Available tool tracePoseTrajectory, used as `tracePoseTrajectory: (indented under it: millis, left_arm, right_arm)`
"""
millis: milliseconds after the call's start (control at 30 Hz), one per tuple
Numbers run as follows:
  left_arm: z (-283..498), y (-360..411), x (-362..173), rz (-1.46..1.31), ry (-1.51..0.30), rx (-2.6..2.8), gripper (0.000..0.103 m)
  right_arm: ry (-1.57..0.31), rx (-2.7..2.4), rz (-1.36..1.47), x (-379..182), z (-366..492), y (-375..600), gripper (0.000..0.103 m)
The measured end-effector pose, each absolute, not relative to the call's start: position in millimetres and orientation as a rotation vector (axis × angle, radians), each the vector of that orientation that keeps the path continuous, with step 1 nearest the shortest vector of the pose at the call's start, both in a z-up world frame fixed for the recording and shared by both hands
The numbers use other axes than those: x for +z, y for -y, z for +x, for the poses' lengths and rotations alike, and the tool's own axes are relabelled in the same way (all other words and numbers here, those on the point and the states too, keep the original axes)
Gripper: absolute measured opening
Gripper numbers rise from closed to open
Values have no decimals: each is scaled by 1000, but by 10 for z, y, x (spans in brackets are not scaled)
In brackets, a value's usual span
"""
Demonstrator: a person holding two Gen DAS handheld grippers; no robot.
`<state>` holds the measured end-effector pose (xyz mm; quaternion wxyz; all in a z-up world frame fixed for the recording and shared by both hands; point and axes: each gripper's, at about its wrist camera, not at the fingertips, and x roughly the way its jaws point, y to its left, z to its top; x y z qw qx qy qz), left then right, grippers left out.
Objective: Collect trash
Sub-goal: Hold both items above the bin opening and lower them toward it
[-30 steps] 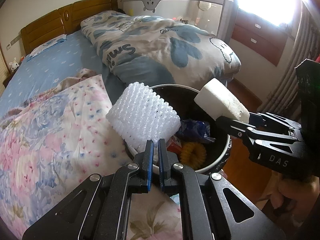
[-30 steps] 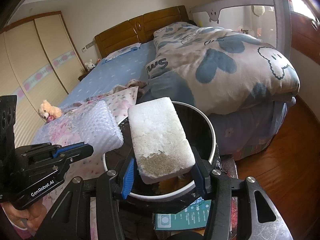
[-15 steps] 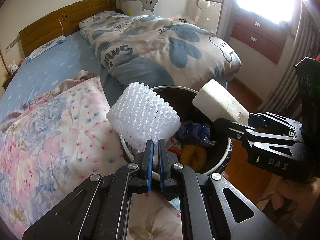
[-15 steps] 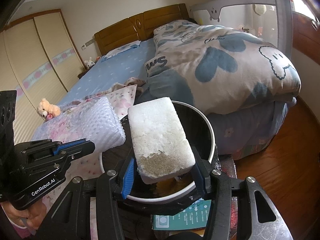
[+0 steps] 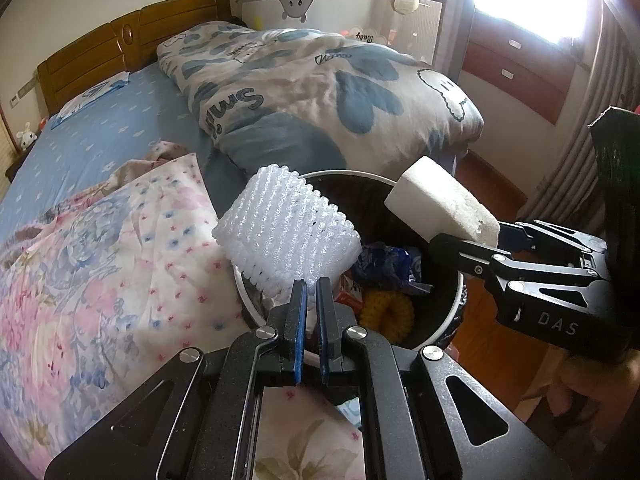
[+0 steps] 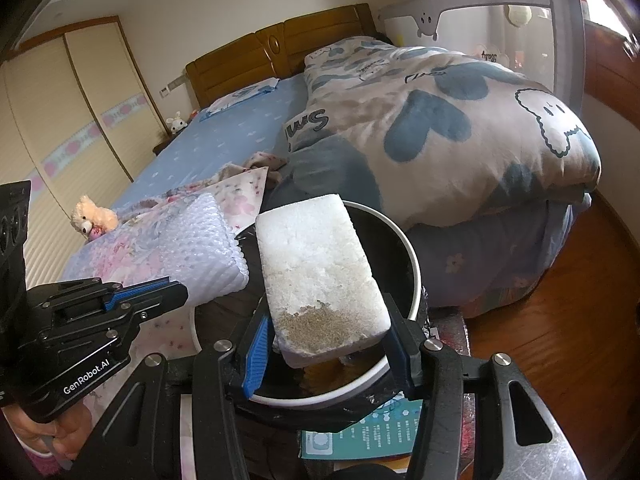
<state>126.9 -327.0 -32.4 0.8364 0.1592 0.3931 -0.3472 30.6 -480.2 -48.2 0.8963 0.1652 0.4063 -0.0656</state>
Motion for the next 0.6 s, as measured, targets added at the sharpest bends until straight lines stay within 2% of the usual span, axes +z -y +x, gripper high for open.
tracePoseTrajectory:
  millis: [600]
  left_arm:
    - [1318,3281,-370,340,-841,-728,4]
  right_arm:
    - [-862,-128,334,-526,384,4821,52]
